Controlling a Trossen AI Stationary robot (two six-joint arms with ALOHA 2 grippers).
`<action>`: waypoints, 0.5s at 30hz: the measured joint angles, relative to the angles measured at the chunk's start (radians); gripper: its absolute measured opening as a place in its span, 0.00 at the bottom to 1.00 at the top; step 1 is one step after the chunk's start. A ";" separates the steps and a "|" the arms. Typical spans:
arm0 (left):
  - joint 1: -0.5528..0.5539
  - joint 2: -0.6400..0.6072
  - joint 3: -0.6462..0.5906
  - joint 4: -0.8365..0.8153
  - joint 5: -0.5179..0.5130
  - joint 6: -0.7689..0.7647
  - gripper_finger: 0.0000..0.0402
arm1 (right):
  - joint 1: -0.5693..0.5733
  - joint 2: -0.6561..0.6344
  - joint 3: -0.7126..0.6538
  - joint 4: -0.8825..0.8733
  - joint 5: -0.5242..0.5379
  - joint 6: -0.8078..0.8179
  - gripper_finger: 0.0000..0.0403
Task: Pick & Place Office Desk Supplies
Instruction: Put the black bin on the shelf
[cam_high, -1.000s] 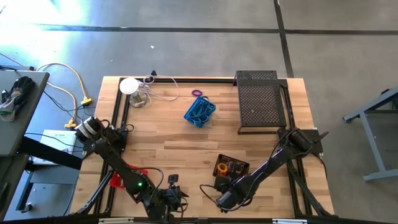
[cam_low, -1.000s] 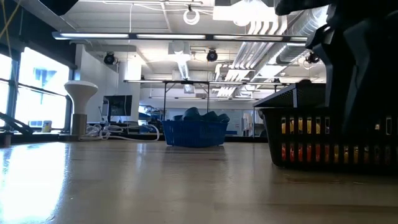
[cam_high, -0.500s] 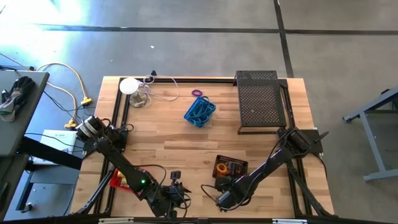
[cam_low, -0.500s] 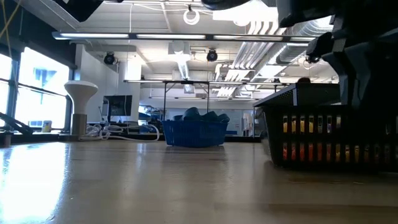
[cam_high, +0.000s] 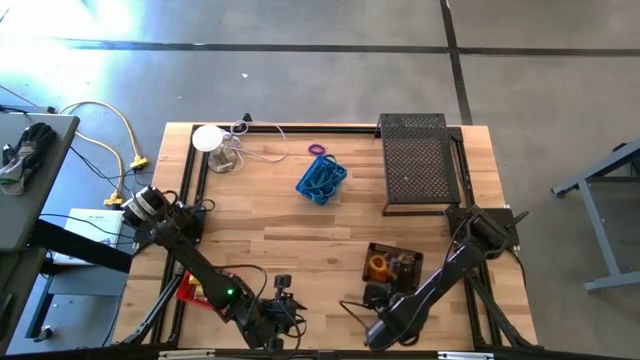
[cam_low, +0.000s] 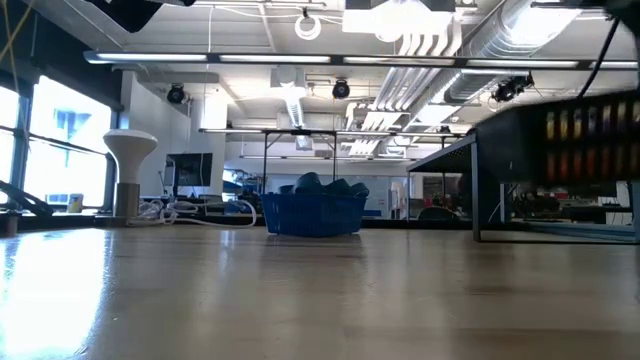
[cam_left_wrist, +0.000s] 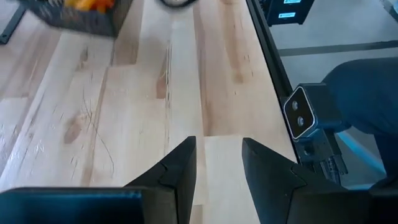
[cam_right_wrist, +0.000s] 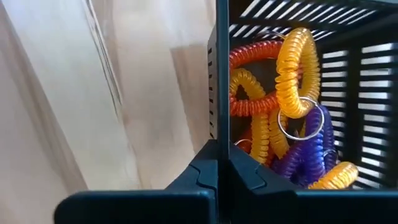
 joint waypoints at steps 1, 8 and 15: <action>-0.004 0.000 0.000 -0.001 0.002 -0.007 0.31 | 0.005 0.000 0.023 -0.036 0.000 0.010 0.01; -0.044 0.000 0.000 0.001 0.008 -0.053 0.31 | 0.024 -0.057 0.140 -0.112 0.033 -0.063 0.01; -0.071 0.000 0.000 0.003 0.001 -0.174 0.31 | -0.003 -0.221 0.141 -0.114 0.186 -0.166 0.01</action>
